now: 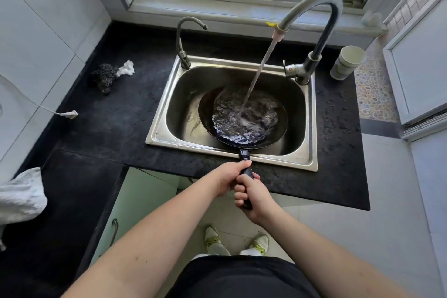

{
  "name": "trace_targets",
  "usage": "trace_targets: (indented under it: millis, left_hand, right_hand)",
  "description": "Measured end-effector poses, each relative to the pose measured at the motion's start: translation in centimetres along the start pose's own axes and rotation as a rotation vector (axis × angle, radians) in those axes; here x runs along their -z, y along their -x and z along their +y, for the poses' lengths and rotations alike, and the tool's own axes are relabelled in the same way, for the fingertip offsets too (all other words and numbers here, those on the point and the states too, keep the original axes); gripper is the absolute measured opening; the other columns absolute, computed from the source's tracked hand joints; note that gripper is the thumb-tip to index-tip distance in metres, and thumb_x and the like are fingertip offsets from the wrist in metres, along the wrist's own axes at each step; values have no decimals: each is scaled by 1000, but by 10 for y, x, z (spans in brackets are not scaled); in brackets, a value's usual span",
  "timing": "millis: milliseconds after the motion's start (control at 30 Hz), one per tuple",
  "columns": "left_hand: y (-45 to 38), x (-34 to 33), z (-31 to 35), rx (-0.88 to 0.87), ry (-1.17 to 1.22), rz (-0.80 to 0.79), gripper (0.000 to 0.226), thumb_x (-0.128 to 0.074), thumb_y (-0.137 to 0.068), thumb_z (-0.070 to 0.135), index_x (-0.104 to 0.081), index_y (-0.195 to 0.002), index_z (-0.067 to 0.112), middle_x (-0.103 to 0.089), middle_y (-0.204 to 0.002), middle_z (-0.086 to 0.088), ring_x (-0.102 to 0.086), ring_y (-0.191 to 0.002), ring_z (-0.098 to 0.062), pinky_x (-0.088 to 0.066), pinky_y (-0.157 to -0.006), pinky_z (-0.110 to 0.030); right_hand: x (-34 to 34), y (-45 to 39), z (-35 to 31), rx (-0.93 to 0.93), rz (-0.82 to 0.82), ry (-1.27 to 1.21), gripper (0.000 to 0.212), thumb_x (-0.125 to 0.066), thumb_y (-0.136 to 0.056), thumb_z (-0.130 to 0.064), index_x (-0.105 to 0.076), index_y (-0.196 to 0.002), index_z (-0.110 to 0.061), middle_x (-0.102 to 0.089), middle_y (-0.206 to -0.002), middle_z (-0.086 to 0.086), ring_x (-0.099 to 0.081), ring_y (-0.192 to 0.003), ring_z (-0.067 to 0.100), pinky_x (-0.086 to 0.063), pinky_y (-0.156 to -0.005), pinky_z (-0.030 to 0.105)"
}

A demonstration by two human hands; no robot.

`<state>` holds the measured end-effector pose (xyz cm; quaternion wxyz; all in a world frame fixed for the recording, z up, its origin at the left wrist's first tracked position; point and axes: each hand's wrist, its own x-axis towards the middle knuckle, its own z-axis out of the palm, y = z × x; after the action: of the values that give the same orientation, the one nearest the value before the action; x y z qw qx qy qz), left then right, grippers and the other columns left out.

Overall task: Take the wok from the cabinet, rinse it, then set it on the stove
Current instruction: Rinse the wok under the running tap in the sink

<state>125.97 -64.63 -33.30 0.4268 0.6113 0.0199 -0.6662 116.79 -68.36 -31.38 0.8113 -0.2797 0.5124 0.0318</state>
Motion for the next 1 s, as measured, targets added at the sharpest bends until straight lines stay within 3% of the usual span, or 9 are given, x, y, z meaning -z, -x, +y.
trace_targets:
  millis: [100, 267, 400, 467, 533, 633, 733, 900, 1000]
  left_hand:
    - [1, -3, -3, -33, -17, 21, 46, -33, -102, 39, -63, -85, 9, -67, -57, 5, -55, -38, -5, -38, -38, -11]
    - [1, -1, -14, -41, 31, -7, 53, -32, -102, 45, -68, -85, 10, -70, -77, -3, -56, -56, -14, -42, -48, -21]
    - [-7, 5, -22, -64, 89, -29, 61, -35, -101, 44, -76, -64, 18, -73, -84, -3, -52, -90, -26, -37, -65, -31]
    - [-7, 8, -22, -63, 125, -34, 56, -36, -101, 41, -73, -68, 15, -73, -81, -3, -53, -96, -27, -38, -75, -33]
    - [-3, 10, -17, -57, 158, -12, 43, -37, -101, 39, -63, -80, 12, -72, -81, -5, -61, -88, -23, -44, -77, -29]
    - [4, 9, -10, -39, 128, 6, 39, -38, -101, 41, -59, -84, 12, -69, -87, -6, -64, -65, -15, -48, -59, -21]
    - [5, 2, -6, -1, 83, 6, 45, -35, -101, 43, -62, -83, 11, -67, -80, -4, -57, -43, -10, -40, -40, -13]
    - [-10, -10, -6, -6, -2, 16, 54, -33, -101, 45, -72, -86, 11, -73, -75, 1, -62, -72, -15, -47, -68, -23]
    - [-16, -14, -4, -4, -24, 33, 59, -37, -98, 47, -78, -73, 13, -73, -81, -1, -59, -78, -18, -43, -73, -28]
  right_hand:
    - [5, -1, 4, 15, -6, 53, 23, -44, -91, -4, -35, -87, -26, -28, -45, -5, -24, -32, 7, -23, -33, 16]
    - [9, -1, 11, 123, 12, 290, 12, -45, -88, -5, -40, -90, -16, -36, -49, -1, -30, -35, 10, -29, -37, 19]
    - [2, 0, 17, 173, 63, 358, 10, -46, -90, -7, -44, -82, -13, -40, -52, 2, -34, -34, 11, -33, -38, 20]
    - [-3, 0, 18, 192, 86, 371, 10, -46, -91, -7, -44, -83, -13, -40, -54, 4, -35, -33, 11, -34, -37, 20]
    - [-9, -1, 17, 190, 103, 392, 13, -46, -92, -9, -45, -79, -11, -40, -54, 4, -36, -32, 11, -34, -37, 20]
    - [-13, 0, 12, 163, 95, 349, 15, -47, -92, -10, -43, -78, -13, -38, -53, 2, -34, -31, 10, -32, -37, 20]
    - [-4, 0, 5, 105, 63, 227, 16, -48, -90, -7, -40, -92, -21, -35, -50, 0, -30, -32, 9, -28, -35, 18]
    - [19, 2, -8, -8, -39, 70, 26, -46, -91, -6, -33, -84, -27, -27, -53, -3, -22, -33, 5, -20, -33, 15]
    - [24, 4, -14, -51, -52, -30, 28, -45, -94, -6, -30, -86, -28, -25, -50, -5, -21, -30, 3, -18, -31, 13]
